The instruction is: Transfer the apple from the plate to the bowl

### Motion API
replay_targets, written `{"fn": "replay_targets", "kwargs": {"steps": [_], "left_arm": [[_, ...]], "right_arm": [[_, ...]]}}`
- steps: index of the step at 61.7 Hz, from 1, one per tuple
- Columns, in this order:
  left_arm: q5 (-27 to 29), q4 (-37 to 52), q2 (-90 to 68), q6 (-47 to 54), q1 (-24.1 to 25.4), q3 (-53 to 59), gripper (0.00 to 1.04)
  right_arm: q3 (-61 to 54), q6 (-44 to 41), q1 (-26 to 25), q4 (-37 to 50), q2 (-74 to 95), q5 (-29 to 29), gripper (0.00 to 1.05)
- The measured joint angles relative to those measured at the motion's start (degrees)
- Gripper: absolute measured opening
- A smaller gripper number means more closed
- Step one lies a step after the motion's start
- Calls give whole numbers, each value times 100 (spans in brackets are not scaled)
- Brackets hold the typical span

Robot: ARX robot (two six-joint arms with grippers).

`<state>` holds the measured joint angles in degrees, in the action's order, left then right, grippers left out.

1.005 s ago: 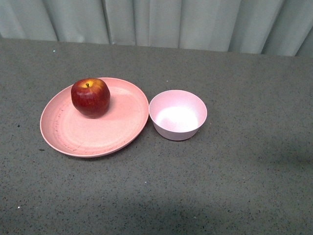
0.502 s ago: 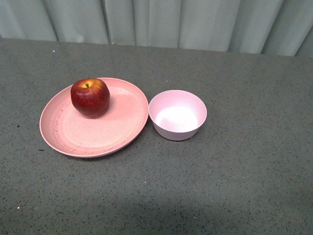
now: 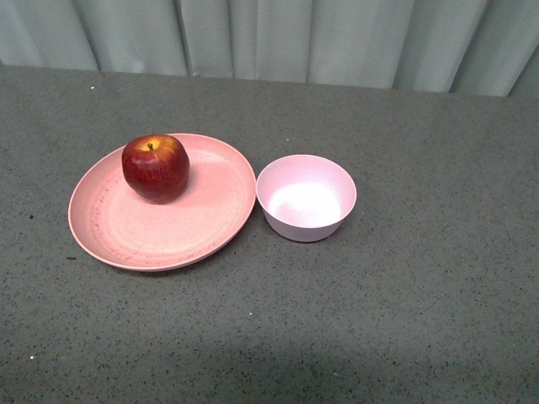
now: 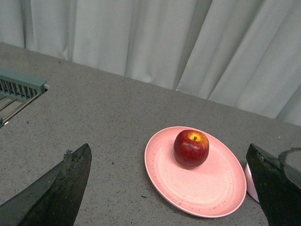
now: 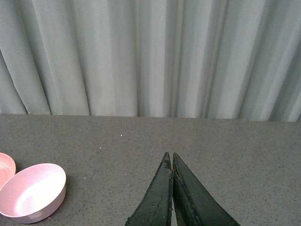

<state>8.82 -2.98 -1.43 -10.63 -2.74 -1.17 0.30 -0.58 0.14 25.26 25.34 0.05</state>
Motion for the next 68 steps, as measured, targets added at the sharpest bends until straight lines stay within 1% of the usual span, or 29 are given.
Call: {"fn": "replay_targets", "kwargs": {"steps": [18, 47, 51, 54, 68], "left_arm": [[0, 0, 0, 0, 0, 0, 98], [0, 0, 0, 0, 0, 0, 98], [0, 0, 2, 0, 0, 0, 98], [2, 0, 0, 0, 0, 0, 98], [0, 0, 0, 0, 0, 0, 98]], "right_arm": [[0, 0, 0, -708, -739, 0, 1], [0, -2, 0, -1510, -1539, -2, 1], [4, -2, 0, -2168, -2031, 0, 1], [4, -2, 0, -2474, -2337, -13, 1], [4, -2, 0, -2516, -2505, -13, 1]]}}
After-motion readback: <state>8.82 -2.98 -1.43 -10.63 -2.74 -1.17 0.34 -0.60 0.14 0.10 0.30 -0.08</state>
